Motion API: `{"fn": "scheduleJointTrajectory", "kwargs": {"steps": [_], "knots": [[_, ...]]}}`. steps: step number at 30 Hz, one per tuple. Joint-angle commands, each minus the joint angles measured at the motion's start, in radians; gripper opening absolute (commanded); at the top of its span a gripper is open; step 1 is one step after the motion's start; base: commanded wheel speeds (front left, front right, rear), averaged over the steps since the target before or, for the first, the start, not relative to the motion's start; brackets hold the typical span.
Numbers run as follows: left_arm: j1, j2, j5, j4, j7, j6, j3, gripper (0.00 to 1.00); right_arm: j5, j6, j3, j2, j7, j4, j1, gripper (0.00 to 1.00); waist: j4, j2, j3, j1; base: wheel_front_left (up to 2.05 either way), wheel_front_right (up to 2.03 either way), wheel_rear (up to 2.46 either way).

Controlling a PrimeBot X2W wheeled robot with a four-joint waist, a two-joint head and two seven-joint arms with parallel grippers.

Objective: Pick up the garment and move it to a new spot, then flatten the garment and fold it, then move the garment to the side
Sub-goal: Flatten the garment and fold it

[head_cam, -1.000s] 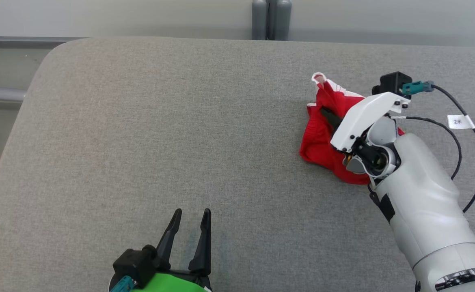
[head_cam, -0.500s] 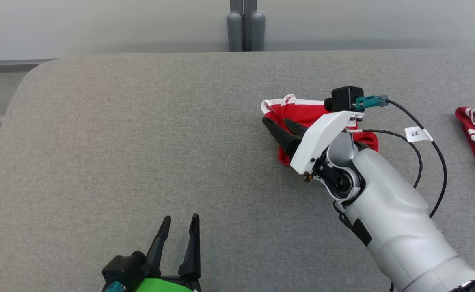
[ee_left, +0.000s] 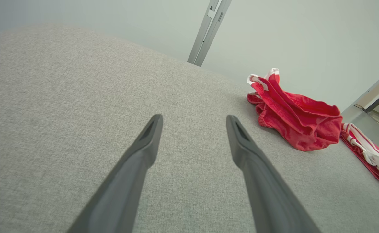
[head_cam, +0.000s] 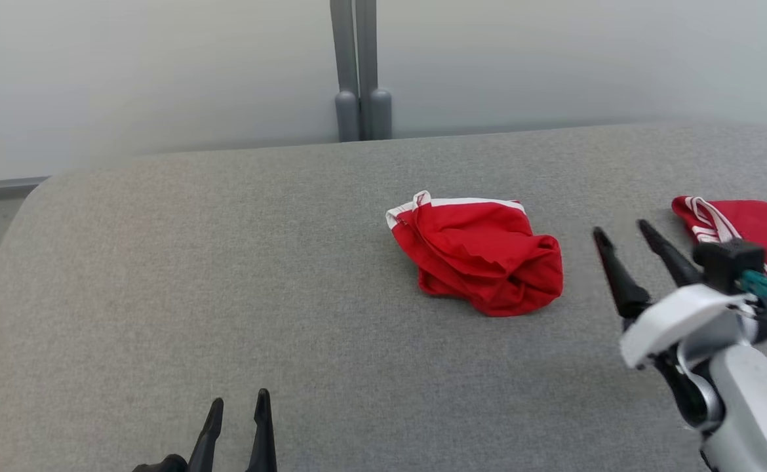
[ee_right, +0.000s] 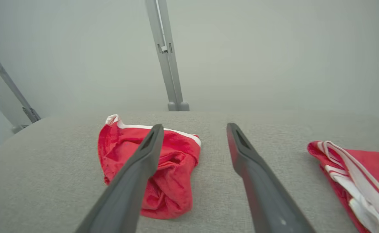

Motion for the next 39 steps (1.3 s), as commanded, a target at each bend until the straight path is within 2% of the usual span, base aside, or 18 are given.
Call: {"fn": "scheduleJointTrajectory", "kwargs": {"steps": [1,5,10,16,22,32,35,36,37,38,39], "knots": [[0.012,0.004,0.007,-0.007,0.0,-0.003,0.011,1.0,-0.021,0.0,-0.028,0.002,-0.031,0.0,0.041,1.0,-0.022,-0.0001,-0.022,0.0,0.0,0.0,0.0],[0.023,0.004,0.012,-0.024,0.0,-0.007,0.045,1.0,-0.111,0.0,-0.124,-0.032,-0.139,0.041,0.127,1.0,-0.026,-0.0001,-0.034,0.0,0.0,0.0,0.0],[0.04,0.004,0.04,-0.045,0.0,-0.01,0.097,1.0,-0.16,0.0,-0.217,-0.015,-0.196,0.078,0.219,1.0,-0.021,-0.0001,-0.055,0.0,0.0,0.0,0.0],[0.061,0.003,0.095,-0.058,0.0,-0.016,0.158,1.0,-0.217,0.0,-0.315,0.049,-0.197,-0.041,0.323,1.0,-0.016,-0.0001,-0.061,0.0,0.0,0.0,0.0],[0.063,0.004,0.139,-0.048,0.0,-0.039,0.171,1.0,-0.237,0.0,-0.314,0.079,-0.197,-0.097,0.354,1.0,-0.017,-0.0001,-0.058,0.0,0.0,0.0,0.0],[0.052,0.004,0.164,-0.052,0.0,-0.045,0.172,1.0,-0.235,0.0,-0.305,0.085,-0.197,-0.088,0.353,1.0,-0.012,-0.0001,-0.052,0.0,0.0,0.0,0.0],[0.037,0.004,0.166,-0.056,0.0,-0.044,0.165,1.0,-0.228,0.0,-0.293,0.081,-0.197,-0.084,0.311,1.0,-0.008,-0.0001,-0.034,0.0,0.0,0.0,0.0],[0.03,0.004,0.165,-0.057,0.0,-0.045,0.163,1.0,-0.227,0.0,-0.285,0.077,-0.197,-0.078,0.295,0.78,-0.006,-0.0001,-0.025,0.0,0.0,0.0,0.0],[0.022,0.004,0.167,-0.056,0.0,-0.047,0.158,1.0,-0.224,0.0,-0.267,0.072,-0.197,-0.059,0.273,0.32,-0.003,-0.0001,-0.014,0.0,0.0,0.0,0.0],[0.014,0.004,0.169,-0.054,0.0,-0.049,0.152,1.0,-0.223,0.0,-0.253,0.067,-0.197,-0.041,0.251,0.0,0.001,-0.0001,-0.004,0.0,0.0,0.0,0.0],[0.006,0.004,0.171,-0.052,0.0,-0.05,0.146,1.0,-0.226,0.0,-0.233,0.059,-0.197,-0.01,0.217,0.0,0.006,-0.0001,0.009,0.0,0.0,0.0,0.0]]}}
